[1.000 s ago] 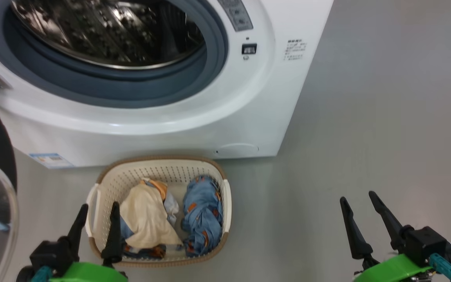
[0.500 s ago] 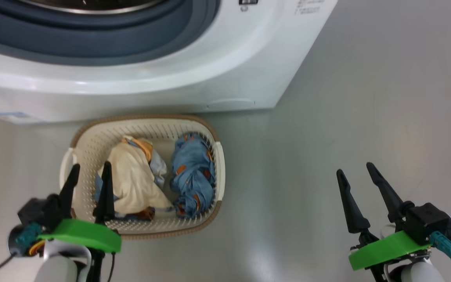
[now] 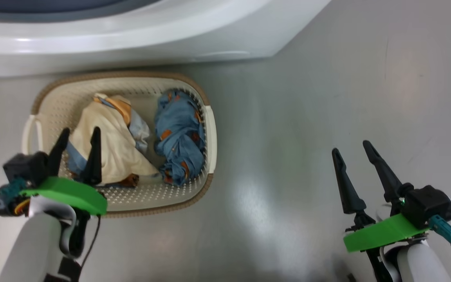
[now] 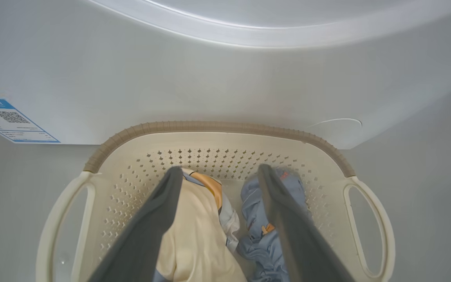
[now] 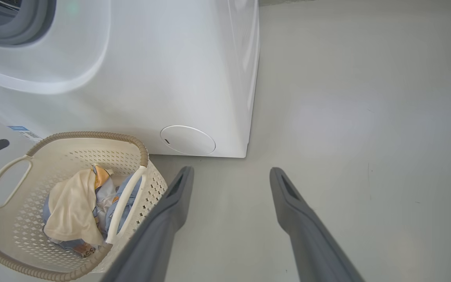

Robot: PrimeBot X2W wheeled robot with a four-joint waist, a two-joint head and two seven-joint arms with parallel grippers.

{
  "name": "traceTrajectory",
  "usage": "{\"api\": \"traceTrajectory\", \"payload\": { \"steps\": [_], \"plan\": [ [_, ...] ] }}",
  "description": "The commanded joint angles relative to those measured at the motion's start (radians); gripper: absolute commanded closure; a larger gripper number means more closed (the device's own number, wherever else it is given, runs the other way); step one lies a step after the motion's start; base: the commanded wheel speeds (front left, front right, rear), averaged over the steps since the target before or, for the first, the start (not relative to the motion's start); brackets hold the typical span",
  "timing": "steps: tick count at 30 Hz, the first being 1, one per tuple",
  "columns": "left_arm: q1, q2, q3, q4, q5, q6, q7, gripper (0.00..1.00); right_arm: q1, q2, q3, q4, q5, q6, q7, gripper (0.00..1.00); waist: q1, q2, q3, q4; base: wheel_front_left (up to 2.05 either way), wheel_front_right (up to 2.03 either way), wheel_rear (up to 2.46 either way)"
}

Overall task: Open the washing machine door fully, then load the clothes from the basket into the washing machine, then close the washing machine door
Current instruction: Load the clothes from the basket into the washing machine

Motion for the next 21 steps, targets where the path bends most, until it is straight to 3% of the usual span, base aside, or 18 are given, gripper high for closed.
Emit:
{"api": "traceTrajectory", "payload": {
  "steps": [1, 21],
  "plan": [
    [-0.008, 0.037, 0.025, -0.002, -0.013, -0.002, -0.006, 0.0, 0.005, 0.007, 0.027, -0.025, -0.011, 0.002, -0.012, 0.0, 0.0, 0.0, 0.056, -0.019, 0.0, 0.0, 0.0],
    [-0.287, 0.125, -0.105, 0.469, -0.122, -0.002, 0.017, 0.0, -0.005, 0.012, 0.061, -0.05, 0.016, 0.002, -0.012, 0.0, 0.0, 0.0, 0.184, -0.076, 0.0, 0.0, 0.0]
  ]
}}
